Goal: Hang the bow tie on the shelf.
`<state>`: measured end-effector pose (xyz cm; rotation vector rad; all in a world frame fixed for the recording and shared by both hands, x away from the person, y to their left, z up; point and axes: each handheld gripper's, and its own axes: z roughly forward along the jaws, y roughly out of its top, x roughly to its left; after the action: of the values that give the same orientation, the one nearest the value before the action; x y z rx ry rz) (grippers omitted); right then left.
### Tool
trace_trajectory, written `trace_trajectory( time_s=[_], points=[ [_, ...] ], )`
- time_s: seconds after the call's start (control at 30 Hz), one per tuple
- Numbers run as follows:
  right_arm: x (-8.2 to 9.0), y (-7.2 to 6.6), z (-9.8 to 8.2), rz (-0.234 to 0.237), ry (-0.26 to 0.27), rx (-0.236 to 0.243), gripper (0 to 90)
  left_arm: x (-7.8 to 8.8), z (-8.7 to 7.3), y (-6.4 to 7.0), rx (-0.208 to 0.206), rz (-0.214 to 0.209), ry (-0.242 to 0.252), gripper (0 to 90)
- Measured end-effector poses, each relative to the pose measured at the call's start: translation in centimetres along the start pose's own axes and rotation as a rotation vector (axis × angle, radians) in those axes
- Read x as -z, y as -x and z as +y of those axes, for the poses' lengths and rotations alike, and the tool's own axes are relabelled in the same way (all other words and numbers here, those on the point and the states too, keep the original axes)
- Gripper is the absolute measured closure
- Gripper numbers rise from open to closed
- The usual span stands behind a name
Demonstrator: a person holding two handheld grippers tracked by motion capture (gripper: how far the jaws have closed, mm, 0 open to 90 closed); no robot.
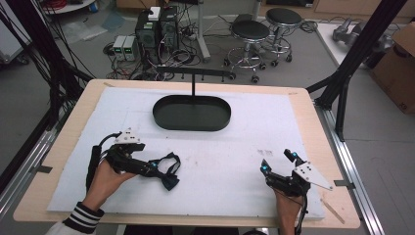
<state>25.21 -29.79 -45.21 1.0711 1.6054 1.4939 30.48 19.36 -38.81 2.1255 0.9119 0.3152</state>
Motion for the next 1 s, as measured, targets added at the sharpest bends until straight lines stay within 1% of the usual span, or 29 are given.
trace_trajectory(
  time_s=[0.03,0.13,0.17,0.2,0.23,0.27,0.3,0.33,0.4,0.5,0.57,0.6,0.67,0.77,0.8,0.87,0.93,0.97,1.0],
  points=[
    [0.0,0.0,0.0,0.001,0.002,-0.001,8.2,-0.2,0.0,0.0,-0.002,-0.006,-0.009,21.6],
    [0.0,0.1,0.0,0.000,0.006,0.004,8.2,-0.7,0.2,0.2,0.005,-0.002,-0.039,22.1],
    [0.0,0.0,0.0,0.000,0.003,0.000,8.2,-1.1,0.2,0.3,0.004,0.007,-0.068,22.7],
    [0.0,0.0,0.0,-0.001,0.001,0.001,8.2,-1.3,0.2,0.3,0.007,0.012,-0.085,22.7],
    [0.0,-0.1,0.0,-0.001,0.001,0.000,8.2,-1.3,0.2,0.3,0.007,0.012,-0.085,23.4],
    [0.0,-0.1,0.0,-0.003,0.001,0.001,8.2,-1.4,0.3,0.3,0.011,0.011,-0.101,25.4],
    [0.0,-0.1,0.0,-0.003,0.001,0.001,8.2,-1.8,0.3,0.4,0.005,0.023,-0.126,25.8],
    [0.0,-0.1,0.0,-0.001,0.001,0.000,8.2,-1.9,0.3,0.4,0.003,0.029,-0.133,26.0],
    [0.0,0.0,0.0,-0.002,0.002,0.001,8.2,-2.1,0.2,0.4,0.001,0.022,-0.140,29.2],
    [0.0,0.0,0.0,-0.002,0.002,0.001,8.2,-2.3,0.3,0.4,-0.007,0.025,-0.150,30.3],
    [0.0,0.0,0.0,0.000,0.002,0.000,8.2,-2.5,0.3,0.4,-0.007,0.038,-0.155,30.3],
    [0.0,0.0,0.0,-0.001,0.002,-0.001,8.2,-2.5,0.3,0.4,0.001,0.032,-0.148,32.1],
    [0.0,0.0,0.0,0.000,0.002,-0.001,8.2,-2.6,0.3,0.4,-0.002,0.021,-0.148,40.0],
    [0.0,-0.1,0.0,-0.001,0.003,-0.001,8.2,-2.8,0.3,0.4,-0.002,0.014,-0.154,45.5],
    [0.0,-0.1,0.0,-0.001,0.003,0.001,8.2,-2.9,0.2,0.4,-0.007,0.011,-0.160,45.8],
    [0.0,0.0,0.0,-0.002,0.003,0.000,8.2,-3.3,0.2,0.6,-0.012,0.021,-0.184,45.8],
    [0.0,0.0,0.0,-0.001,0.002,0.001,8.2,-3.4,0.2,0.6,-0.011,0.026,-0.192,45.8],
    [0.0,0.0,0.0,-0.002,0.004,0.002,8.2,-3.5,0.2,0.6,-0.014,0.025,-0.199,48.6],
    [0.1,-0.1,0.0,-0.002,0.002,0.000,8.2,-3.6,0.2,0.7,-0.008,0.024,-0.204,51.7]
  ],
)
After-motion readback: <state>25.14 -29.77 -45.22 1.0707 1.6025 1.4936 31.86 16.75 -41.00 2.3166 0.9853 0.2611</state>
